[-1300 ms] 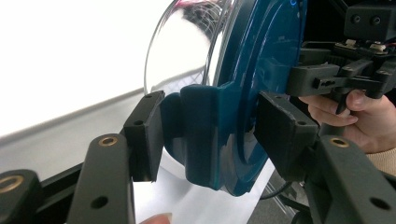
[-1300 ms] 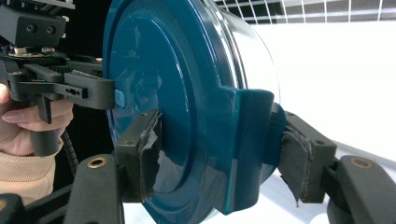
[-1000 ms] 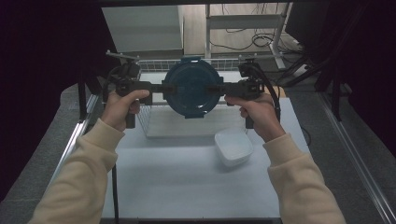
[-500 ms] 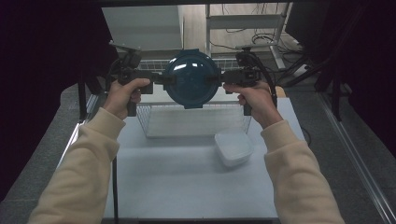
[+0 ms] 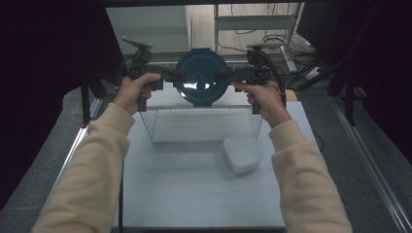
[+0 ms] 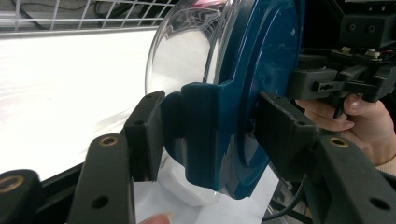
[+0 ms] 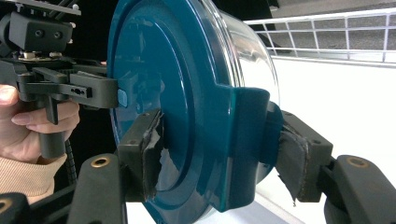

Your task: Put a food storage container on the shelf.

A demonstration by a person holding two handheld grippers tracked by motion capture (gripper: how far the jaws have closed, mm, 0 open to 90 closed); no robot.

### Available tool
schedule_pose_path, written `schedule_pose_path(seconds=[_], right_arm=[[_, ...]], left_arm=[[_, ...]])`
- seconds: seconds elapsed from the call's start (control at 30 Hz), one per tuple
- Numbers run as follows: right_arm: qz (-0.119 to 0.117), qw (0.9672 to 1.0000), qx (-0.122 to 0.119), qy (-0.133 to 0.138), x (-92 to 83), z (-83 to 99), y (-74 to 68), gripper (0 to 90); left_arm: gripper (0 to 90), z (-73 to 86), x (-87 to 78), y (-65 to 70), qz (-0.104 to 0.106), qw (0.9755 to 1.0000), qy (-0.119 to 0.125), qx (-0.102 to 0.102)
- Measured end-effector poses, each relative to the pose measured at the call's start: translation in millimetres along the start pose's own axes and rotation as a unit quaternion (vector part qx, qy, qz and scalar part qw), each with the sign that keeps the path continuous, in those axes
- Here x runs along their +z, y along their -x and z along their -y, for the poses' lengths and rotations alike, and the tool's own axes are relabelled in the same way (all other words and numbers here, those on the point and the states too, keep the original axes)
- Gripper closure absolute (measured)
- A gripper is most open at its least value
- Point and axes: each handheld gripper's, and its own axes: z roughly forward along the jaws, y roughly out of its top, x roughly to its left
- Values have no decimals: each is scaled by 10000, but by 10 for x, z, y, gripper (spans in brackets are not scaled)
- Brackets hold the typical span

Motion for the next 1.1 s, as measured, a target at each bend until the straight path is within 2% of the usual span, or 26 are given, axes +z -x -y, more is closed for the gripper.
schedule_pose_path(seconds=[0.17, 0.37, 0.43, 0.47, 0.5, 0.53, 0.57, 0.6, 0.63, 0.7, 0.77, 0.8, 0.83, 0.97, 1.1], right_arm=[[-36, 9999, 111, -47, 48, -20, 81, 378], [-39, 9995, 259, -159, 143, -35, 205, 378], [-32, 9985, 470, -278, 222, -31, 303, 368], [-86, 9980, 578, -221, 234, -35, 343, 367], [-86, 9980, 578, -221, 234, -35, 343, 367], [-119, 9972, 717, -147, 260, -46, 394, 365], [-119, 9972, 717, -147, 260, -46, 394, 365], [-134, 9962, 853, -125, 283, -61, 433, 362], [-134, 9962, 853, -125, 283, -61, 433, 362], [-174, 9947, 1004, -124, 322, -83, 498, 356], [-201, 9940, 1065, -120, 335, -89, 521, 355], [-242, 9924, 1201, -139, 355, -103, 562, 354], [-260, 9915, 1267, -137, 366, -108, 583, 354], [-273, 9878, 1529, -118, 409, -123, 646, 350], [-300, 9857, 1658, -91, 433, -124, 682, 348]], left_arm=[[444, -15, 50, -57, -25, 10000, -29, -79], [442, -28, 140, -186, -62, 9996, -135, -221], [445, -34, 200, -258, -36, 9990, -137, -417], [447, -44, 211, -277, -14, 9988, -99, -469], [448, -44, 211, -277, -14, 9988, -99, -469], [448, -67, 233, -320, 35, 9983, -47, -588], [448, -67, 233, -320, 35, 9983, -47, -588], [447, -89, 260, -366, 104, 9972, 16, -740], [444, -89, 260, -366, 104, 9972, 16, -740], [437, -108, 304, -435, 179, 9958, 86, -890], [434, -113, 315, -461, 203, 9953, 86, -945], [427, -115, 343, -512, 263, 9938, 135, -1073], [424, -115, 343, -512, 263, 9938, 135, -1073], [404, -119, 396, -603, 317, 9912, 169, -1278], [381, -108, 426, -657, 381, 9896, 200, -1373]])
